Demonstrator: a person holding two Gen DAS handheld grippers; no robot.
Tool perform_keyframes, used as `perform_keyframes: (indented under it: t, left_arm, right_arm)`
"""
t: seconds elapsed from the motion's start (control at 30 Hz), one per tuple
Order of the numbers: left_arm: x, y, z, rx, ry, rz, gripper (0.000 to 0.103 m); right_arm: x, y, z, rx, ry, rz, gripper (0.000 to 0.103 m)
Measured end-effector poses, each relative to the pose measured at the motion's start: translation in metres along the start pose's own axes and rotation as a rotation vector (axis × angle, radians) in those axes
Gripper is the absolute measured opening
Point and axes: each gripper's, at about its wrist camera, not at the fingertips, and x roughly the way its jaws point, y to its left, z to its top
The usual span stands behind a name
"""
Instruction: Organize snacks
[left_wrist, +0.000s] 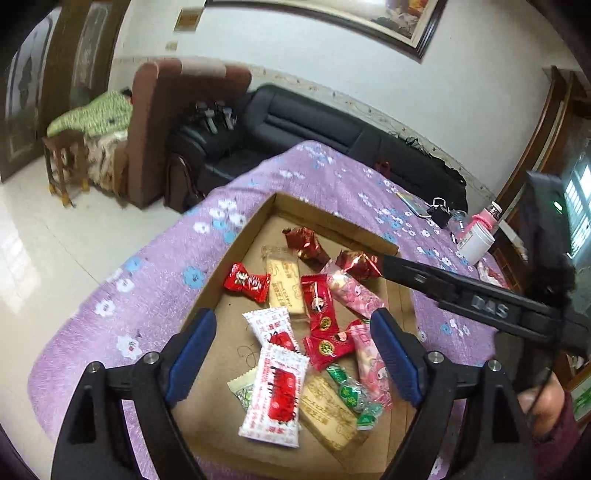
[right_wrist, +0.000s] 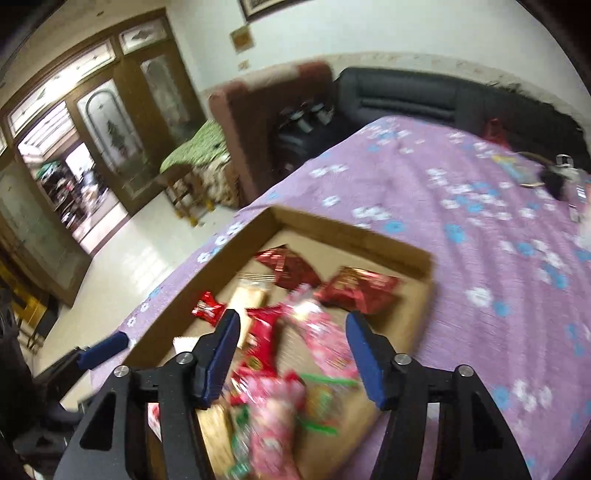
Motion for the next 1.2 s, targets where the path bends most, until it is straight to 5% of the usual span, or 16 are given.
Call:
perform_keyframes:
  t: [0.13,0.27,0.37,0.43,0.5,0.53,0.6,0.87,1.2]
  left_arm:
    - [-0.03,-0.031,-0.007,0.099,-0.151,0.138,0.086]
    - [-0.064,-0.064,-0.02,0.186,-0.359,0.318,0.103]
    - [-0.09,-0.089,-0.038,0.234,-0.55,0.413,0.103]
    - [-0.089,-0.098,-0.046,0.249,-0.588,0.456,0.103]
    - [-0.071,-0.102,-0.041,0.272,-0.45,0.428,0.103]
    - [-0.058,-0.101,-0.037,0.277,-0.33,0.366,0.103]
    - [-0.046,-0.095,-0.035,0.216,-0.221,0.29,0.103]
    - [-0.044,-0.094,-0.036,0.161,-0.175,0.302,0.103]
    - [-0.031,-0.098,-0.049,0.163,-0.102,0.261,0.103]
  right_arm:
    - [-0.035,-0.023,-0.027,0.076,-0.067,-0.038,0.071]
    - [-0.065,-0.046,-0.055,0.162,-0.101,-0.058,0.072]
    - [-0.08,-0.055,-0.07,0.191,-0.121,-0.081,0.072]
    - [-0.088,-0.059,-0.079,0.208,-0.135,-0.089,0.073]
    - [-0.095,-0.061,-0.087,0.219,-0.144,-0.088,0.075]
    - [-0.098,-0.061,-0.092,0.219,-0.149,-0.091,0.076]
    - [-0.103,-0.059,-0.1,0.21,-0.153,-0.108,0.076]
    - [-0.113,-0.053,-0.129,0.143,-0.163,-0.219,0.078]
    - [-0.11,-0.026,-0.14,0.056,-0.157,-0.248,0.082]
